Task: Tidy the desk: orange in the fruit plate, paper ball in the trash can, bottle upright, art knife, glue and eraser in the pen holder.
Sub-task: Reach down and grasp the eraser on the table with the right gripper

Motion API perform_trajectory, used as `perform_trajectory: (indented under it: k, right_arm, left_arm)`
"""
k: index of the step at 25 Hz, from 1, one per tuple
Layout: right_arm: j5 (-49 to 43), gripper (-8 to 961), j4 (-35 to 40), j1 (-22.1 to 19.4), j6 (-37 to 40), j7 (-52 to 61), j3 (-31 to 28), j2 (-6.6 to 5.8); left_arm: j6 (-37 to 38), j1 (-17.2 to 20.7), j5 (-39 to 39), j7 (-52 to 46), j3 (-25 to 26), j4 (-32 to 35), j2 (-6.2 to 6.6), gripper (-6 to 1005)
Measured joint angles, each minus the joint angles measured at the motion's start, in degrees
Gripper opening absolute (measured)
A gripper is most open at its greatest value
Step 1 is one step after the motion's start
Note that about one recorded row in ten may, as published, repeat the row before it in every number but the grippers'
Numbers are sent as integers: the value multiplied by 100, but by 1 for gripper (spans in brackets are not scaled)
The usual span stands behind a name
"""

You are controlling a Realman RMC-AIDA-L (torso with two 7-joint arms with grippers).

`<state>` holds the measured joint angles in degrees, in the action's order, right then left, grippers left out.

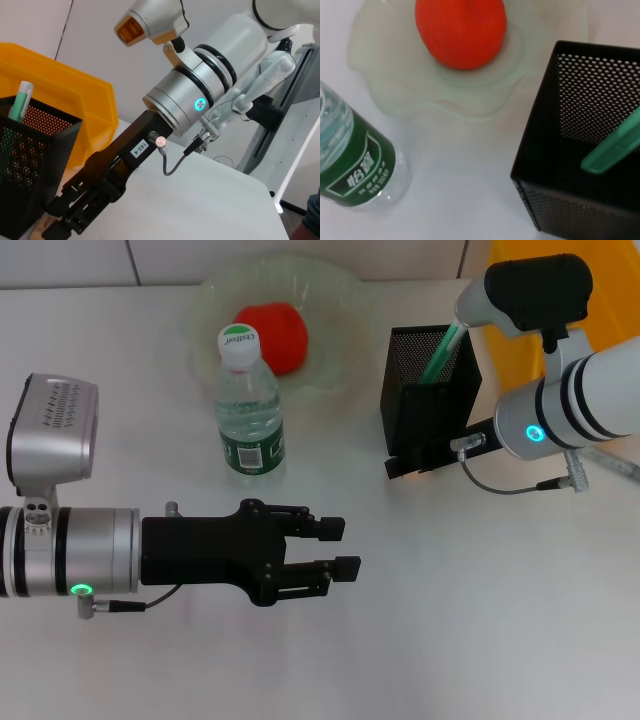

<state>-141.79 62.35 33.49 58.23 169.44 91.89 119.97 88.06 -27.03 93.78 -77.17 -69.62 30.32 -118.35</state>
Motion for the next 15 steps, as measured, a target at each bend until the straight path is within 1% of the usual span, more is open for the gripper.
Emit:
perform_trajectory:
  k: [10,15]
  right_arm:
    - [7,727,-140,38,-158,1,22,0]
    - [7,692,-142,38,-166,1,53,0]
  left_arm:
    - [-3,-4,0,50,-8,0,-4,547]
    - [-8,8,0,52,-8,0,-4,548]
